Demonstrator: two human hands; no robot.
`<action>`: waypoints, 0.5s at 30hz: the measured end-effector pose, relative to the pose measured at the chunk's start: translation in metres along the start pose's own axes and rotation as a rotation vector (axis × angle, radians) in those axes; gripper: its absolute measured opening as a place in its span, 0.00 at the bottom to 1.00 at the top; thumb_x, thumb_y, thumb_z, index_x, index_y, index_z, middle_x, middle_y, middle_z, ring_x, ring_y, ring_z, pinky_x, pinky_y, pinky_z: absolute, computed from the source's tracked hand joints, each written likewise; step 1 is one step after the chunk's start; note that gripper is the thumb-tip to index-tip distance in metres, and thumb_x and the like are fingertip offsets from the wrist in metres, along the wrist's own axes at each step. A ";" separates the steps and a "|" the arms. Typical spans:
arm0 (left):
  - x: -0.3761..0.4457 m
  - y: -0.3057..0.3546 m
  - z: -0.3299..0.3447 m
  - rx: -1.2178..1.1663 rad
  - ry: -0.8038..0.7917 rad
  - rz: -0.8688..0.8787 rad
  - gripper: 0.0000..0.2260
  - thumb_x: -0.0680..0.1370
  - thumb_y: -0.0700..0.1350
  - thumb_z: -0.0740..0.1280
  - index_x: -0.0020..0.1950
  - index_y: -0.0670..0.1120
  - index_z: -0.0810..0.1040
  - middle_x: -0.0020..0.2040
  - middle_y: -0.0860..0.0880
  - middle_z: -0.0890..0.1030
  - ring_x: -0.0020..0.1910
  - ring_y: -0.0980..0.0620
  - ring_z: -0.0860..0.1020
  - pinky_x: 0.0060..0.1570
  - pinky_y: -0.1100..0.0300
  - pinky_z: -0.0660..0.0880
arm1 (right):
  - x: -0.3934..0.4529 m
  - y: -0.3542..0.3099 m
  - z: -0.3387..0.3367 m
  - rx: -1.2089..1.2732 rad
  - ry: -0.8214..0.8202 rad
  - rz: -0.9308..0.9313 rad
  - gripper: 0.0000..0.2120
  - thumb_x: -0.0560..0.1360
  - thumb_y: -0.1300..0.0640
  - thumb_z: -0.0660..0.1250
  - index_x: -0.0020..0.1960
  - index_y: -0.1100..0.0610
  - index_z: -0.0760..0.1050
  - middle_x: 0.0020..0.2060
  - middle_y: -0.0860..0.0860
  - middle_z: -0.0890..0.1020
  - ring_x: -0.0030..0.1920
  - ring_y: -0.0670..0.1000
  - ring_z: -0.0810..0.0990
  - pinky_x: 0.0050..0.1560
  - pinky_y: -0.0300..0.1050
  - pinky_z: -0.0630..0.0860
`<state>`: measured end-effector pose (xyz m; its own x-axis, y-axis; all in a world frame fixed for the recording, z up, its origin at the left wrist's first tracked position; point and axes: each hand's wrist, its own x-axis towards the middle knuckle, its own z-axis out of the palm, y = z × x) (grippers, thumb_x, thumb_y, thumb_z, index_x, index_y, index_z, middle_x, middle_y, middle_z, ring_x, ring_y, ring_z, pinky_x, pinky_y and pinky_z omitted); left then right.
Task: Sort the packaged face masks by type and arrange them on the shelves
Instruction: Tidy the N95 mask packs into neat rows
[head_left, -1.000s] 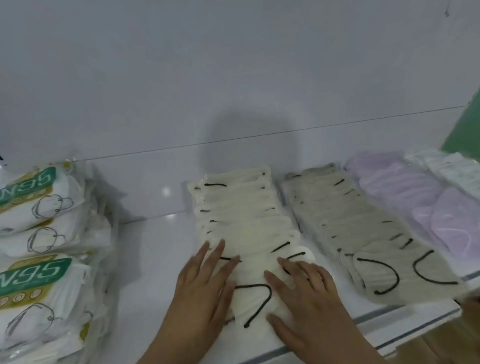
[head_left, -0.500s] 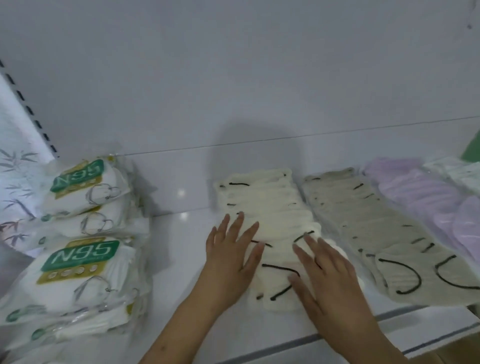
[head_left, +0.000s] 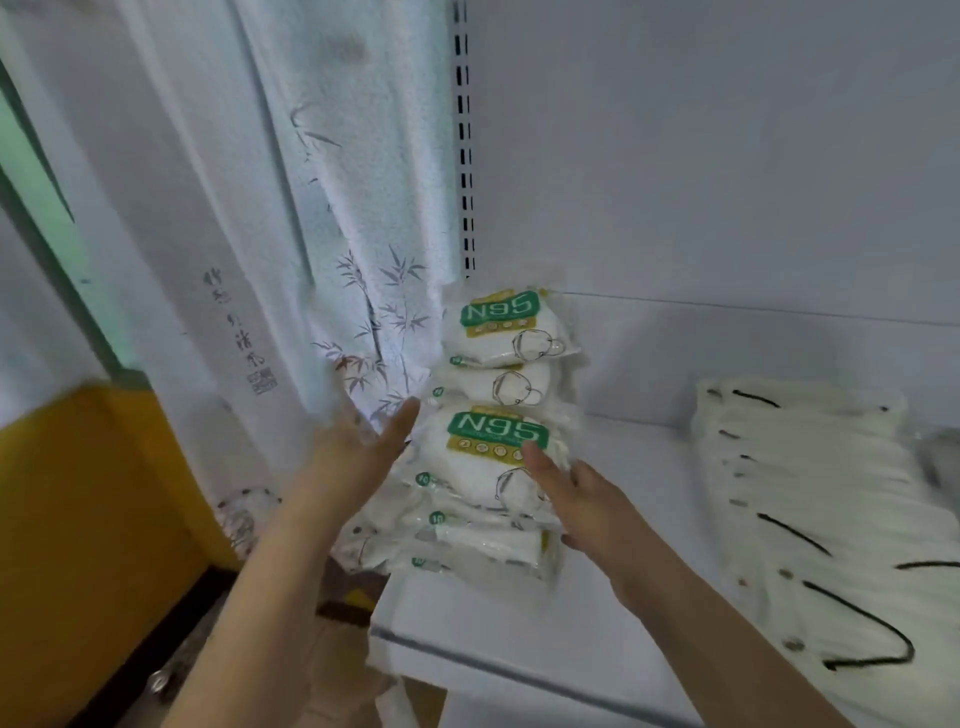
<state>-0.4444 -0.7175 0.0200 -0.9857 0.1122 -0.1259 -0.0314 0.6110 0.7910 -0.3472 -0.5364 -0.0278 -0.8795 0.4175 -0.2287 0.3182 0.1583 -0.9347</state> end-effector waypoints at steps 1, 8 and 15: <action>-0.005 -0.009 0.005 -0.055 -0.121 -0.088 0.32 0.79 0.64 0.60 0.74 0.43 0.69 0.66 0.42 0.76 0.65 0.42 0.75 0.63 0.53 0.69 | 0.000 0.004 0.007 0.025 0.005 -0.014 0.38 0.62 0.23 0.65 0.62 0.48 0.75 0.56 0.45 0.82 0.57 0.48 0.80 0.62 0.53 0.76; -0.030 -0.043 0.013 -0.298 -0.352 0.018 0.09 0.82 0.51 0.64 0.59 0.53 0.80 0.46 0.61 0.86 0.45 0.64 0.84 0.38 0.73 0.75 | -0.014 0.012 0.007 0.194 -0.012 -0.069 0.15 0.73 0.55 0.74 0.58 0.47 0.77 0.51 0.43 0.85 0.50 0.45 0.84 0.48 0.42 0.79; -0.042 -0.037 0.006 -0.201 -0.376 0.127 0.13 0.78 0.57 0.69 0.58 0.52 0.79 0.52 0.54 0.86 0.40 0.64 0.82 0.42 0.67 0.78 | -0.025 0.015 -0.017 0.212 -0.065 -0.109 0.17 0.71 0.58 0.75 0.57 0.46 0.77 0.50 0.40 0.85 0.51 0.43 0.84 0.50 0.41 0.77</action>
<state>-0.4008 -0.7401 -0.0074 -0.8562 0.4764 -0.2000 0.0174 0.4135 0.9104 -0.3142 -0.5297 -0.0312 -0.9277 0.3483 -0.1341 0.1449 0.0051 -0.9894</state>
